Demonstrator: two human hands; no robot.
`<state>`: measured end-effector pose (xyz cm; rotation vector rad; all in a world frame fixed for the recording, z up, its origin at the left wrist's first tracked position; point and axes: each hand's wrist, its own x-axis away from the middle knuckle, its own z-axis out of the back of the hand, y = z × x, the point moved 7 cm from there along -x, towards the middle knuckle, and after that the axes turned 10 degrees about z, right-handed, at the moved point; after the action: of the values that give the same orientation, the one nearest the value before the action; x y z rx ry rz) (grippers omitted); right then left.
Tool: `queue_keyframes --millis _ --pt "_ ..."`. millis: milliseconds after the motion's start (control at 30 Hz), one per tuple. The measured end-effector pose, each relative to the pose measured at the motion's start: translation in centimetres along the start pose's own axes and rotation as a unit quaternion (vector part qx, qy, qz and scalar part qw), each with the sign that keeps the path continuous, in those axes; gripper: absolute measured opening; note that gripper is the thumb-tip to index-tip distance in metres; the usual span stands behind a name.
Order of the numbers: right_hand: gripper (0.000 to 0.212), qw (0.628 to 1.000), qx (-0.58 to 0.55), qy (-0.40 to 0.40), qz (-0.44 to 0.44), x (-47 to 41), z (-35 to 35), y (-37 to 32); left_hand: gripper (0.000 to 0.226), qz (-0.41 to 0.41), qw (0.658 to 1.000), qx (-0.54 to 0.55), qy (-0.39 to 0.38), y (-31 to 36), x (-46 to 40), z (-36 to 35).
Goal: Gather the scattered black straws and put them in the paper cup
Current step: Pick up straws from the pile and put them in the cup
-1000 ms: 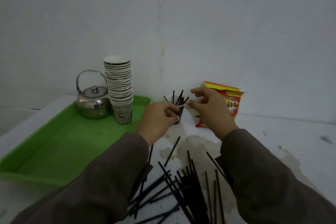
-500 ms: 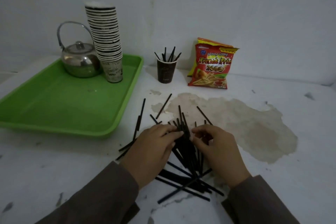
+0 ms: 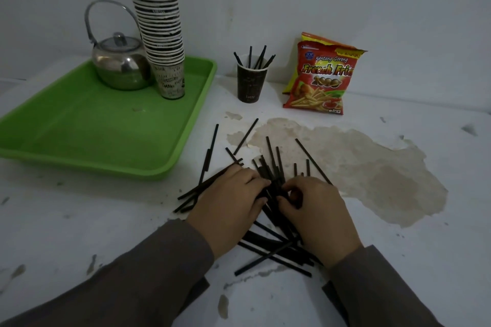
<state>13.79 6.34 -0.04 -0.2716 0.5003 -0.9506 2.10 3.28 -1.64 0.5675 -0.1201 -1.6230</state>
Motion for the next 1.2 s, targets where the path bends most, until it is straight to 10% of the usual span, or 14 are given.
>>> queue_keyframes --millis 1200 --pt "0.012 0.997 -0.05 -0.014 -0.062 0.1 2.5 2.5 0.026 -0.097 0.995 -0.019 0.023 0.7 -0.6 -1.0"
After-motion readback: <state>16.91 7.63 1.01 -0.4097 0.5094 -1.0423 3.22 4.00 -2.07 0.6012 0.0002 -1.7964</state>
